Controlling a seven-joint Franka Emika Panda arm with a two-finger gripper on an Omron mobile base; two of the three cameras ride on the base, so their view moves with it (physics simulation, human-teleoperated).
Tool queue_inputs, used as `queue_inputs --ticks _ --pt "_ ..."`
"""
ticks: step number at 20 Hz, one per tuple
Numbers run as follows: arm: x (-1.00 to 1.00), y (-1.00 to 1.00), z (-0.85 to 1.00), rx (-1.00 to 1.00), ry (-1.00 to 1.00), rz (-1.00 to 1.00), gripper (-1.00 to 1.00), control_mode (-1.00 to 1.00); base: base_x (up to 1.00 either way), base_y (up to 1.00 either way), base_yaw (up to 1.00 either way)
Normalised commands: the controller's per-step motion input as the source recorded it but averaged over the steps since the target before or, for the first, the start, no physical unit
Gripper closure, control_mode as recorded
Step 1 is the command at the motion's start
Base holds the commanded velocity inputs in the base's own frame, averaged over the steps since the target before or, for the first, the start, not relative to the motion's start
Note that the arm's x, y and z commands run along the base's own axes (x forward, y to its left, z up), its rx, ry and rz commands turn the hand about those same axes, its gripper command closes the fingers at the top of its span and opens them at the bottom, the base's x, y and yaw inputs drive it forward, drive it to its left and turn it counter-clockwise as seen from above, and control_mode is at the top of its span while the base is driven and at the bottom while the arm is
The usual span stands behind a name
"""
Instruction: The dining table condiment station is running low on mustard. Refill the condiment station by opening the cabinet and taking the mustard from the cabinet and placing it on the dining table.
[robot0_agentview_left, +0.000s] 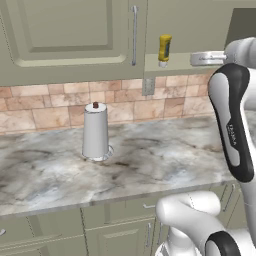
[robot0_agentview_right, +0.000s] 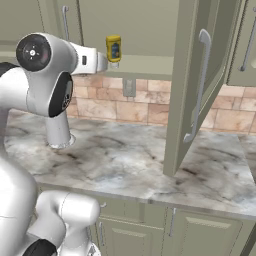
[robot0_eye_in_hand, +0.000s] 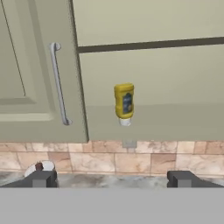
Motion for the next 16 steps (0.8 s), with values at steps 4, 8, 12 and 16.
queue_inputs --ticks 4,8,12,16 --pt "0.34 0.0 0.0 0.0 0.0 0.1 -1.0 -1.0 0.0 0.0 0.0" --pt "0.26 0.0 0.0 0.0 0.02 0.13 -1.0 -1.0 0.0 0.0 0.0" --pt "0.26 0.0 0.0 0.0 0.03 0.1 -1.0 -1.0 0.0 0.0 0.0" --pt "0.32 0.09 0.0 0.0 0.03 0.03 -1.0 -1.0 0.0 0.0 0.0"
